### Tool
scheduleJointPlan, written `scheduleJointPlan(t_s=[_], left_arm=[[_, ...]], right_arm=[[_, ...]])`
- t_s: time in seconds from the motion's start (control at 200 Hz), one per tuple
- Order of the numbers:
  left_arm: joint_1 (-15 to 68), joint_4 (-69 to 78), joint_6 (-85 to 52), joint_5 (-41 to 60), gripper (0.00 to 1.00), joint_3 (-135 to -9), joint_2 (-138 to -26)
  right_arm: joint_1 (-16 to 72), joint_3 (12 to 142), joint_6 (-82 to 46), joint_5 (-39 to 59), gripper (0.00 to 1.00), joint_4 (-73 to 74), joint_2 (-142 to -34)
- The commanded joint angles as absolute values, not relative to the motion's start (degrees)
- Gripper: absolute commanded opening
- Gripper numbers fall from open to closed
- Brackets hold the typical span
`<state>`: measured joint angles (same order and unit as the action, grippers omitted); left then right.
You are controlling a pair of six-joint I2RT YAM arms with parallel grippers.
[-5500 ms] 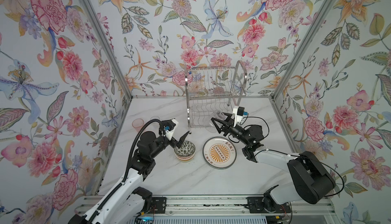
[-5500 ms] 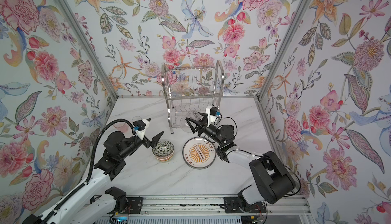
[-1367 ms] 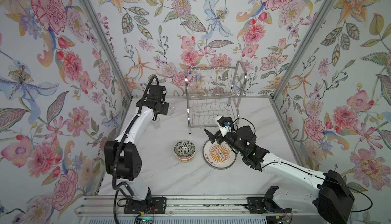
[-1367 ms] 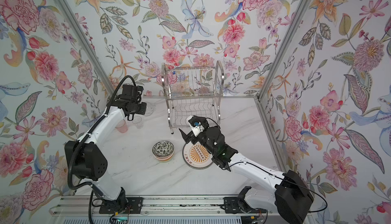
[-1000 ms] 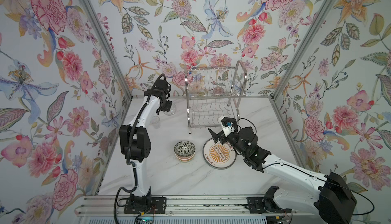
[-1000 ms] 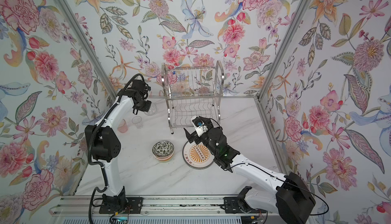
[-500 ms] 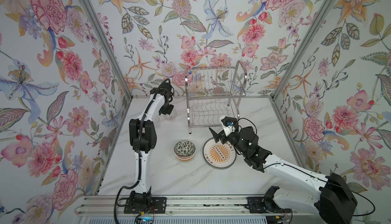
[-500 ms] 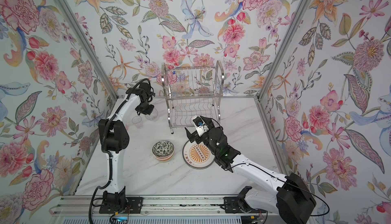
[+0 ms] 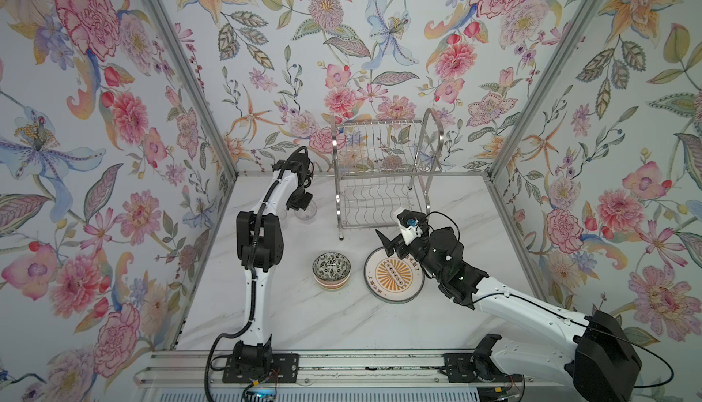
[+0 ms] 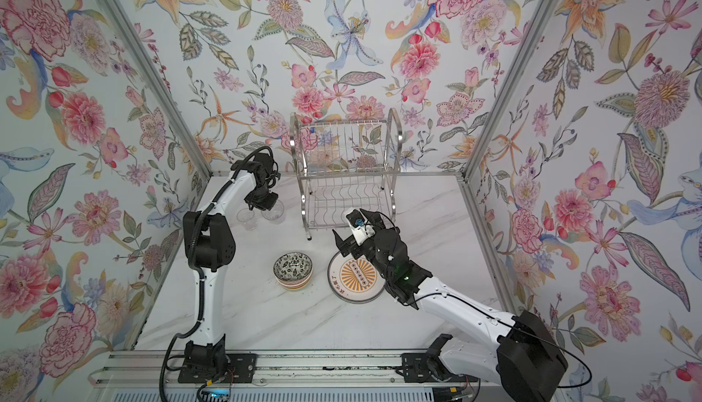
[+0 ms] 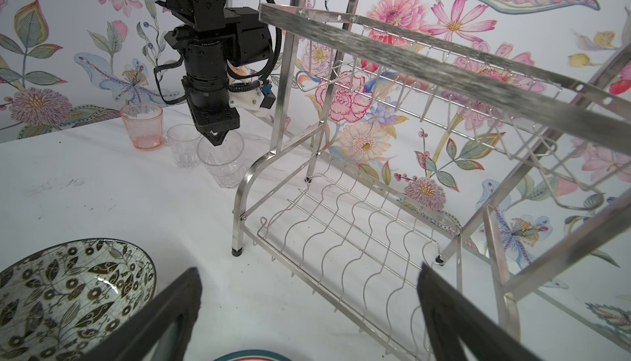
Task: Unload the mixed dishes from the dish rack
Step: 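Lower the clear glass beside the small clear glass and open the left gripper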
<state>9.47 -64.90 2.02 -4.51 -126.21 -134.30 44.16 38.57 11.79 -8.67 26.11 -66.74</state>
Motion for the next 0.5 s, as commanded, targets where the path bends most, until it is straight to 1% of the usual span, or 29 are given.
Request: scheduleJointPlan(t_s=[0.0, 0.11, 0.34, 0.495], left_arm=[[9.05, -66.33, 3.22, -3.75, 0.00, -127.94, -134.98], [8.91, -66.31, 3.35, -3.11, 0.00, -128.65, -135.58], [8.53, -66.66, 3.50, -1.49, 0.04, -128.94, -136.01], [8.42, -66.66, 3.59, -1.82, 0.10, -128.13, -136.21]], right_arm=[[44.17, 39.29, 11.62, -10.10, 0.99, 25.40, -65.66], [44.27, 39.41, 11.27, -9.93, 0.99, 25.51, -66.43], [44.69, 40.51, 10.37, -9.81, 0.99, 25.30, -67.57], [44.82, 41.12, 10.46, -9.33, 0.99, 25.26, -68.64]])
